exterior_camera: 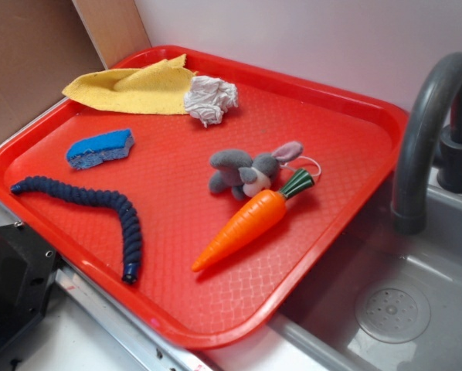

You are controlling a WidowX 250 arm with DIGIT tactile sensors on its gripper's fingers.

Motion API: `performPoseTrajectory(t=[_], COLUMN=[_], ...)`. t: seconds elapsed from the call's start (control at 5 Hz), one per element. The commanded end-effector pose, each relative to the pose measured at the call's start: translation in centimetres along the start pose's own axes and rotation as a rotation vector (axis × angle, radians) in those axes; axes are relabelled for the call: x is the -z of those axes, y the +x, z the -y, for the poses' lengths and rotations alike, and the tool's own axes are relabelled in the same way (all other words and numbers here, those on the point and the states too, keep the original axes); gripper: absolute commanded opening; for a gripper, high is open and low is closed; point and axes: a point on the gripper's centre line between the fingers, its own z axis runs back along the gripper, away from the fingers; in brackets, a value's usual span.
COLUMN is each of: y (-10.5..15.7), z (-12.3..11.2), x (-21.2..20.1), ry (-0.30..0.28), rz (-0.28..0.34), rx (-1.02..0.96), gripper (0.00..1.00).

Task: Grab the carrot.

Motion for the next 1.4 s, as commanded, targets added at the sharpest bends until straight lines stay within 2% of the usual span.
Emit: performPoseTrajectory(t=[0.0,0.2,0.4,0.6,0.8,1.0,1.2], y=[0.0,0.9,2.7,3.8,4.9,5.5,5.8], z=[0.0,1.7,4.8,7.3,9.4,11.6,13.3], x=[0.0,1.0,3.4,5.5,7.3,9.5,13.1], ry=[0.0,-0.035,-0.015,0.008,-0.039,-0.031,-0.018], rz=[0.0,0.056,0.089,0.151,0.176,0.147,0.072], rx=[0.0,-0.062,-0.062,-0.131,-0.279,-0.283,-0.238], gripper=[1.0,1.0,1.0,1.0,1.0,1.0,1.0])
